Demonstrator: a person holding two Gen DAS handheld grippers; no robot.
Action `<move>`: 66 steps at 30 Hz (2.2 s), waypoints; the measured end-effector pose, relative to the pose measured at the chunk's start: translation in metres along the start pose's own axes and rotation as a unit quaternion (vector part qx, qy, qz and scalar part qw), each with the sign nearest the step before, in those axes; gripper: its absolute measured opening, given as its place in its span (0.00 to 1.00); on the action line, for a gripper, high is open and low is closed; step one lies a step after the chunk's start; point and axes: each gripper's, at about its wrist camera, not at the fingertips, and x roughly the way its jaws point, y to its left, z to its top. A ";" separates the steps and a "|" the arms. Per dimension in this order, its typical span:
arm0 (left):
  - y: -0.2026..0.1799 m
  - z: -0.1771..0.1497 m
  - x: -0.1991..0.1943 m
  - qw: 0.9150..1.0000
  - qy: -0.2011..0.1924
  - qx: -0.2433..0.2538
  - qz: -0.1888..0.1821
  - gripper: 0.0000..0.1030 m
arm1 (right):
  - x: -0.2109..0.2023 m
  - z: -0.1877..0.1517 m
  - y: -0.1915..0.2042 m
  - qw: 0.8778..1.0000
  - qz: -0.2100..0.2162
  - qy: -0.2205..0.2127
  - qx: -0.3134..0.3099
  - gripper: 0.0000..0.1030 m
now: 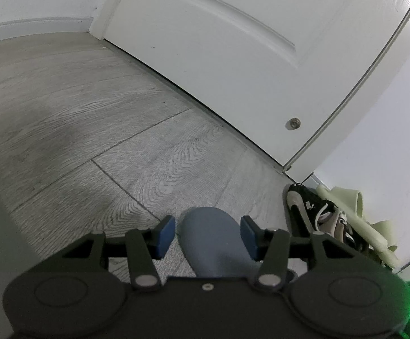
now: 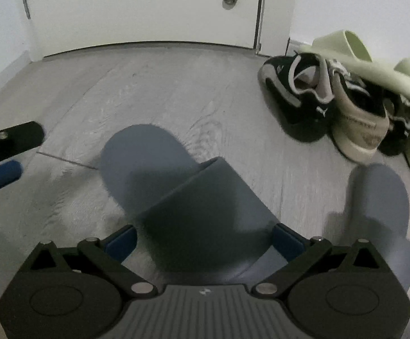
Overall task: Organize scattered shoes
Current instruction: 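Lower the held slide beside the other slide with the right tool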
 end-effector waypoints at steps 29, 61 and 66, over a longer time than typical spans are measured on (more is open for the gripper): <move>0.003 0.001 -0.001 1.000 0.004 -0.001 -0.005 0.51 | 0.023 -0.004 -0.008 0.990 -0.101 -0.002 0.102 1.00; -0.007 -0.002 -0.003 1.000 0.001 0.029 0.002 0.51 | -0.025 -0.049 -0.154 0.996 0.010 -0.034 0.085 0.99; -0.006 -0.001 -0.003 1.000 0.000 0.025 0.002 0.51 | -0.025 -0.044 -0.108 0.998 0.039 -0.032 0.040 1.00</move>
